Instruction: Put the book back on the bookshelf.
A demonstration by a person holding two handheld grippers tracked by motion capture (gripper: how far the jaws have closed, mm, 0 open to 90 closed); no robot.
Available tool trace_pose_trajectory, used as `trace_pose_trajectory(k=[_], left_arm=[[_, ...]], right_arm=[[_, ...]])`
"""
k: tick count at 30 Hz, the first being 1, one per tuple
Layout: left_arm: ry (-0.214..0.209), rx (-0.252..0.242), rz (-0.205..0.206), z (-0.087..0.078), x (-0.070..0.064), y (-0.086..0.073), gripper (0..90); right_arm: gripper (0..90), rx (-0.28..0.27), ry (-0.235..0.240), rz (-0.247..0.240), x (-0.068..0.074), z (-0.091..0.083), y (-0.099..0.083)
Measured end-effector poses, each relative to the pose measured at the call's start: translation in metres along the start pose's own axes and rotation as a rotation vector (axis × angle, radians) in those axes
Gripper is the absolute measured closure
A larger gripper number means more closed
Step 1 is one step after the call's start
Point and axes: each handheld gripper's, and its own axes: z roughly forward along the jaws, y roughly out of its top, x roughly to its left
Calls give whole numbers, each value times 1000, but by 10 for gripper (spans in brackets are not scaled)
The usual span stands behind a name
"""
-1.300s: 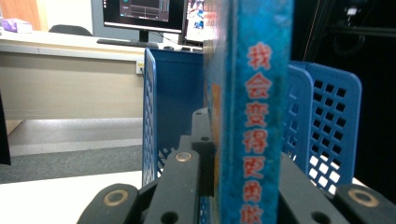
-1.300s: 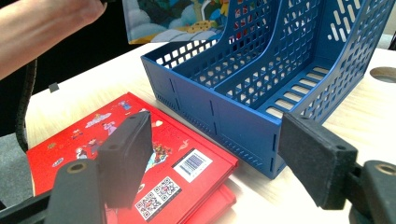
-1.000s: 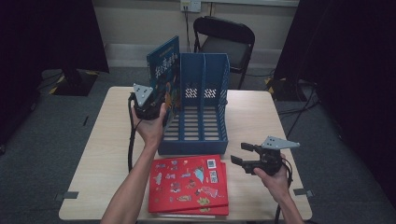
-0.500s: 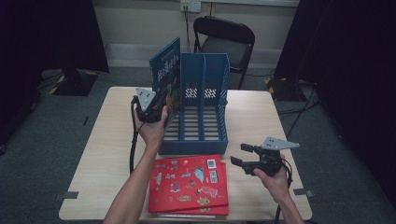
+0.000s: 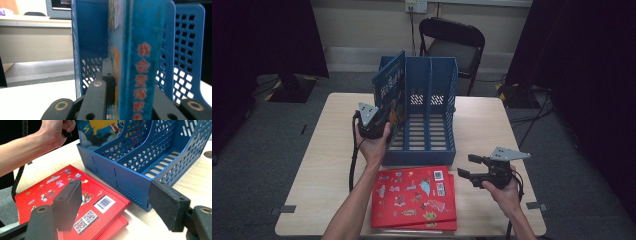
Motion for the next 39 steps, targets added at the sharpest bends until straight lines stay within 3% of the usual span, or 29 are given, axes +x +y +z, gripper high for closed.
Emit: trace_pose_trajectory(k=[9, 16, 20, 25, 30, 32, 33, 36, 39], left_arm=[[-46, 17, -18, -5, 4, -3, 803], [-81, 61, 15, -12, 9, -5, 777], [-92, 83, 18, -13, 11, -3, 770], [-138, 114, 24, -15, 14, 1, 728], [-146, 135, 35, -19, 16, 6, 709], [-152, 132, 22, -22, 18, 8, 690], [-179, 133, 4, -23, 20, 10, 682], [-188, 130, 11, -25, 21, 15, 683], [-186, 161, 27, -27, 18, 20, 658]], right_arm=[[266, 8, 0, 0, -1, 1, -1], [267, 12, -1, 2, 0, 3, -2], [267, 19, 1, 2, 1, 5, -2], [267, 18, -2, 5, 0, 4, -3], [267, 27, -4, 3, 0, 6, -5], [267, 26, -4, 4, 0, 5, -5], [268, 25, -4, 5, 0, 5, -4], [267, 25, -5, 6, 0, 6, -5], [267, 27, -3, 3, 1, 7, -5]])
